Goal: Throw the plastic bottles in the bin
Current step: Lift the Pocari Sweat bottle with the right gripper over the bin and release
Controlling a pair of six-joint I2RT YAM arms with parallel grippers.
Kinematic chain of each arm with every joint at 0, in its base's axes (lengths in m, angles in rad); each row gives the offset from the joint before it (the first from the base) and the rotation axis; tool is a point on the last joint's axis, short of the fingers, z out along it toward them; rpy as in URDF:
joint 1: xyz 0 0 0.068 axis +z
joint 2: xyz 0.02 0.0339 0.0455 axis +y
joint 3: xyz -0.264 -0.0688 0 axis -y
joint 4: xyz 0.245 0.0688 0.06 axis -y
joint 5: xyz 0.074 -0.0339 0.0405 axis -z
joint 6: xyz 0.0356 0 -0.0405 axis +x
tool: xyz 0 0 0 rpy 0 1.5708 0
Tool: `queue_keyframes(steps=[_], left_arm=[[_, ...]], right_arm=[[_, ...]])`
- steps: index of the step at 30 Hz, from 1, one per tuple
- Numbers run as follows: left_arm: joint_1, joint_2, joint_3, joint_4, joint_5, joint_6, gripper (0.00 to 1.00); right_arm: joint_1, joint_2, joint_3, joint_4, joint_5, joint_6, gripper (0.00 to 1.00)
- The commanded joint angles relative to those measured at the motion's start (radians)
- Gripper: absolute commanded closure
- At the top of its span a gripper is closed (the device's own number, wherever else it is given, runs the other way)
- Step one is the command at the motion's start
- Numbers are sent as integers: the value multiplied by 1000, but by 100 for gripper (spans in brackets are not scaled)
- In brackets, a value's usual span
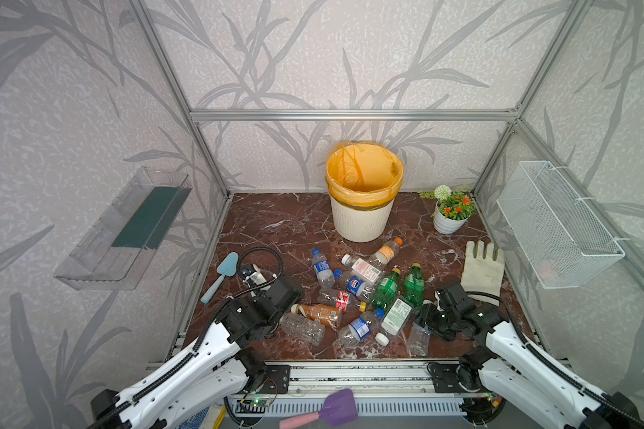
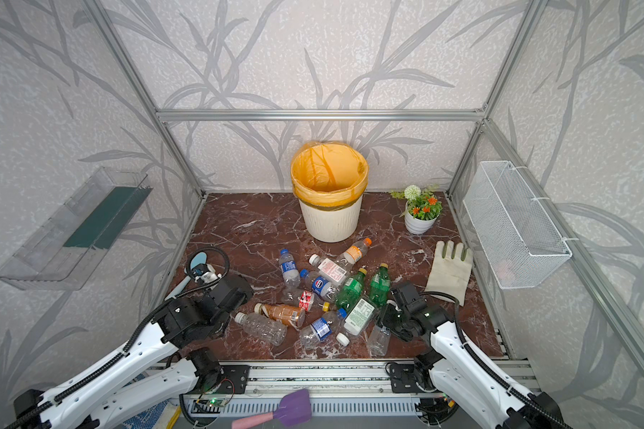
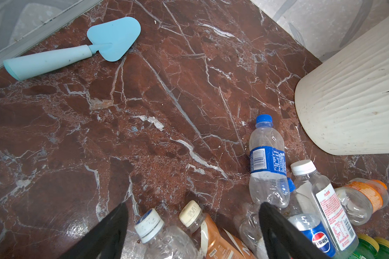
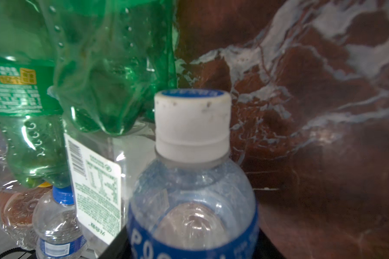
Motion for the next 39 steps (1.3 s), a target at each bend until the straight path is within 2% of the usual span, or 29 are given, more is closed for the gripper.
queue_keyframes(steps=[1, 4, 7, 11, 13, 16, 19, 25, 30, 31, 33, 34, 35, 37, 39], left_arm=[[-5, -6, -19, -35, -22, -41, 9], [-5, 2, -15, -35, -18, -40, 9], [-6, 10, -8, -42, -22, -39, 9], [-5, 10, -13, -48, -13, -56, 9], [-6, 7, -16, -55, -6, -70, 9], [-5, 4, -21, -61, 3, -80, 9], [-5, -2, -27, -63, 8, -90, 9], [-6, -1, -29, -59, 7, -95, 9], [-5, 16, -28, -24, 20, -92, 9], [-5, 21, -27, -18, 26, -96, 9], [-5, 33, -25, -4, 39, -103, 9], [-5, 38, -26, 5, 47, -109, 9], [-7, 41, -28, 20, 56, -114, 9], [-9, 48, -27, 44, 71, -113, 9], [-14, 50, -13, 36, 75, -116, 9]], right_arm=[[3, -39, 123, -80, 88, -59, 45], [3, -64, 230, -111, 169, -114, 45], [2, -73, 347, -39, 255, -210, 45], [2, 4, 555, 162, 340, -466, 43], [0, 99, 733, 207, 380, -618, 41], [-1, 208, 979, 282, 415, -747, 40], [-1, 241, 1090, 456, 391, -786, 41], [-1, 279, 1130, 749, 338, -735, 43], [0, 441, 1132, 836, 279, -632, 42], [0, 498, 1150, 821, 251, -613, 42], [-2, 672, 1292, 633, 151, -592, 39], [-3, 796, 1462, 434, 77, -617, 34], [-3, 927, 1660, 200, 57, -631, 30], [-4, 1096, 1976, -121, 79, -611, 20], [8, 1118, 2057, -163, 126, -621, 7]])
